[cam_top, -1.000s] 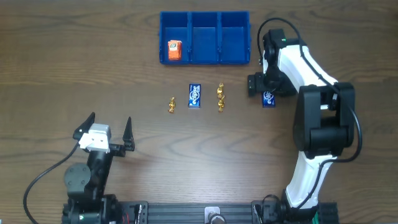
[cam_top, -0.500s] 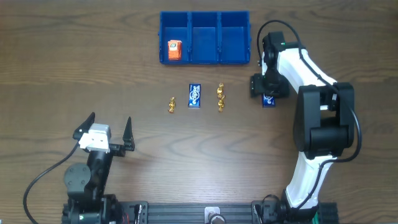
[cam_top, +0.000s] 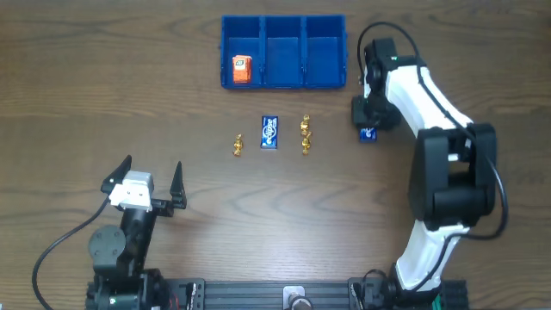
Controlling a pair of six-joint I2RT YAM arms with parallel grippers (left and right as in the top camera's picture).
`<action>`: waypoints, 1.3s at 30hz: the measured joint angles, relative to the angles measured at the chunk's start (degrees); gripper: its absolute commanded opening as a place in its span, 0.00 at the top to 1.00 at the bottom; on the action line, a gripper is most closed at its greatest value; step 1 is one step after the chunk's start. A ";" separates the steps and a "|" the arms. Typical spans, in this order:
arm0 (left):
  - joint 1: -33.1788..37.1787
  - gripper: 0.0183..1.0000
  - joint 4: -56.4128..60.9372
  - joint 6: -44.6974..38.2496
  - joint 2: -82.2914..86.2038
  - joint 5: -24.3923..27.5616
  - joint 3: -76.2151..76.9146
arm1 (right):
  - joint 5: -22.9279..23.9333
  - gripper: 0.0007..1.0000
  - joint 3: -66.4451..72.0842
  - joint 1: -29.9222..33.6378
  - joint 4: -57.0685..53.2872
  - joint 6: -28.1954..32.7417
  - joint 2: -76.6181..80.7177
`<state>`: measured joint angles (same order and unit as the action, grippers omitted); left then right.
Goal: Sort Candies Into Trays
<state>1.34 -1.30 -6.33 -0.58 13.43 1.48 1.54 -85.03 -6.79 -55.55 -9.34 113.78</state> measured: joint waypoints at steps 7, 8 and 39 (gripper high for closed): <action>0.00 0.00 0.00 0.00 0.00 0.00 0.00 | 5.33 0.78 -31.23 -12.17 -4.72 -4.72 -2.49; 0.00 0.00 -0.02 0.00 0.00 0.00 0.00 | 5.97 0.78 -33.62 -13.60 -4.57 -5.16 -2.43; 0.00 0.00 0.00 0.00 0.00 0.00 0.00 | 8.94 0.71 -38.23 -19.54 11.28 -10.71 17.97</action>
<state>1.34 -1.30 -6.33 -0.58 13.43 1.48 10.48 -123.26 -26.33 -44.27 -20.05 131.74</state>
